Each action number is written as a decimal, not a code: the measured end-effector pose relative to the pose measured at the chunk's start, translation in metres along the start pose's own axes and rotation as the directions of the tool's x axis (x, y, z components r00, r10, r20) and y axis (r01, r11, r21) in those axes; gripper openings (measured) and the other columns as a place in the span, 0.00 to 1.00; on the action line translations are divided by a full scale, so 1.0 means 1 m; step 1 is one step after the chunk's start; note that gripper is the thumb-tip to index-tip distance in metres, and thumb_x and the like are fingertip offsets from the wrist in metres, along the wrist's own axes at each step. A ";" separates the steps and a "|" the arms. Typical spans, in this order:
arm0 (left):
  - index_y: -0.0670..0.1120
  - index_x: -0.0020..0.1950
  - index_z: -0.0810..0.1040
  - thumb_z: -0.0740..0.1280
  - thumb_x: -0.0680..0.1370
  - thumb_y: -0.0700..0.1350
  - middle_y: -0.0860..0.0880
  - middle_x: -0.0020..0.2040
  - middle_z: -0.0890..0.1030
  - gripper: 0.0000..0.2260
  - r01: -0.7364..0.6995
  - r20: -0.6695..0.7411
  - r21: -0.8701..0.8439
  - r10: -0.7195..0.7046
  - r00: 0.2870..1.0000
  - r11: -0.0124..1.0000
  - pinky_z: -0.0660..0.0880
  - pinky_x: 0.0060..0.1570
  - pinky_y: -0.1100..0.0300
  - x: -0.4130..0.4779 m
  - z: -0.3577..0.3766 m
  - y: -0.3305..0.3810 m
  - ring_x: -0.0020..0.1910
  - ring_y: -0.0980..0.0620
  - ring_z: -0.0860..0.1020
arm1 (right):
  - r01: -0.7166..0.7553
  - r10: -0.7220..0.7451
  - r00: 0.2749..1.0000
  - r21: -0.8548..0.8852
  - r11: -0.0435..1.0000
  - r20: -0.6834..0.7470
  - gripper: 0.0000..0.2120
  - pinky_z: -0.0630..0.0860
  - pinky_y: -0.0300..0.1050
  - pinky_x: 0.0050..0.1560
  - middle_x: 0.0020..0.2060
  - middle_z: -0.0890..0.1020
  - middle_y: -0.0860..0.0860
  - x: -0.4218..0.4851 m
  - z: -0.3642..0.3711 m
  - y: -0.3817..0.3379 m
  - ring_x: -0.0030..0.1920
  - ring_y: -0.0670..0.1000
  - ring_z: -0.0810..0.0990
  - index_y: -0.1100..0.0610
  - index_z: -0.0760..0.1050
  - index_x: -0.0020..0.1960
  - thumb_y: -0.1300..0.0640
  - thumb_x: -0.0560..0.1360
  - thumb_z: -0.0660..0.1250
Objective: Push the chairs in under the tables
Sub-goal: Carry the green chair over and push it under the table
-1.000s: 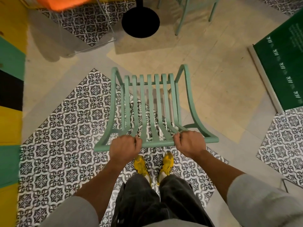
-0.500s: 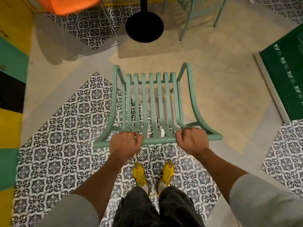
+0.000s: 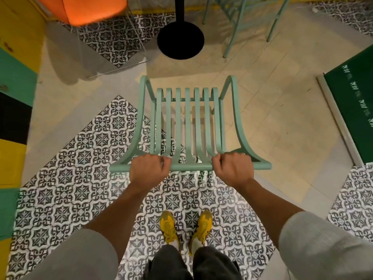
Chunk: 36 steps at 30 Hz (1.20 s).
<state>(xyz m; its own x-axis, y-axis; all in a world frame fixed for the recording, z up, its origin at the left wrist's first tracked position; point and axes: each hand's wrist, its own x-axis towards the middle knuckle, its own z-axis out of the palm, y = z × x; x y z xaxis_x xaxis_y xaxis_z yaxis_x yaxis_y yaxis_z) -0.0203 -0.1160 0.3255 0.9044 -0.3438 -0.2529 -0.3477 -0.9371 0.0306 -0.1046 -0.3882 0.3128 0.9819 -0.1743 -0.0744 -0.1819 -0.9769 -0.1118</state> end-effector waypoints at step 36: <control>0.51 0.57 0.85 0.38 0.81 0.61 0.53 0.37 0.82 0.36 -0.114 -0.085 0.159 0.129 0.988 0.981 0.64 0.31 0.60 0.206 -0.048 0.002 0.32 0.50 0.74 | 0.019 -0.021 0.998 -0.037 0.999 -0.057 0.22 0.65 0.41 0.25 0.22 0.64 0.46 0.215 -0.016 0.046 0.21 0.54 0.65 0.52 0.64 0.27 0.47 0.78 0.62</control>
<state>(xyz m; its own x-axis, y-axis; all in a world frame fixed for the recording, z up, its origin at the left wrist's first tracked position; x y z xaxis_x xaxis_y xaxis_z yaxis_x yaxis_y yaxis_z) 0.1769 -0.1918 0.3200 0.8698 -0.4653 -0.1642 -0.4835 -0.8701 -0.0953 0.0991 -0.4731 0.3078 0.9869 -0.1607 -0.0150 -0.1614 -0.9839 -0.0769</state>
